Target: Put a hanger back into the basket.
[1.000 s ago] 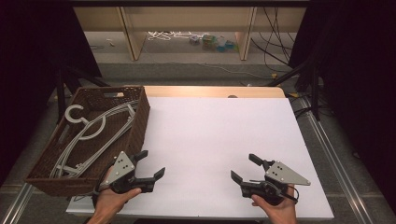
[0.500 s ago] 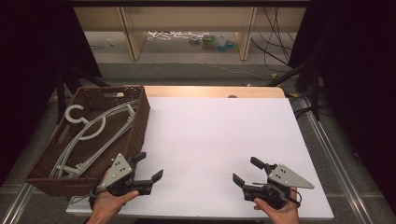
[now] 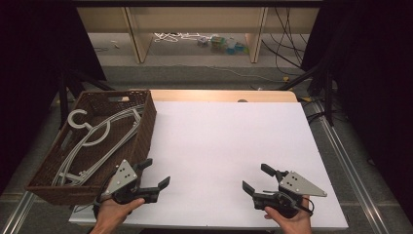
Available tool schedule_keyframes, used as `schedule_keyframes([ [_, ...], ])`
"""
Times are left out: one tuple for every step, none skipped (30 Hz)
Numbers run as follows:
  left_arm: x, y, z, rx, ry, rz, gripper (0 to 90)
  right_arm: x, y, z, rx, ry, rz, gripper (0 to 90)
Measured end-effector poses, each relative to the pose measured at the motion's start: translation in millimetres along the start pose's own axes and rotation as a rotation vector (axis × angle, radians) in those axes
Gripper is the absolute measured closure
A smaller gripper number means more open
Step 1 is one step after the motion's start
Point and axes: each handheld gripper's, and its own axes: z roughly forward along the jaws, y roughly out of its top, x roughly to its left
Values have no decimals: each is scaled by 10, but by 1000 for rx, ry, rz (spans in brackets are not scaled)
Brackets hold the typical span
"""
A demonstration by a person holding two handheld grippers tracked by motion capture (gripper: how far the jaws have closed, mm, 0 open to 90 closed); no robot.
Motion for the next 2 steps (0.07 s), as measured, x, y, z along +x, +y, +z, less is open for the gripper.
schedule_keyframes([
  [-8,-5,0,2,3,-13,158,-2,2,0,-1,-2,0,157],
  [-8,-5,1,2,0,-19,158,-2,3,0,0,1,5,157],
])
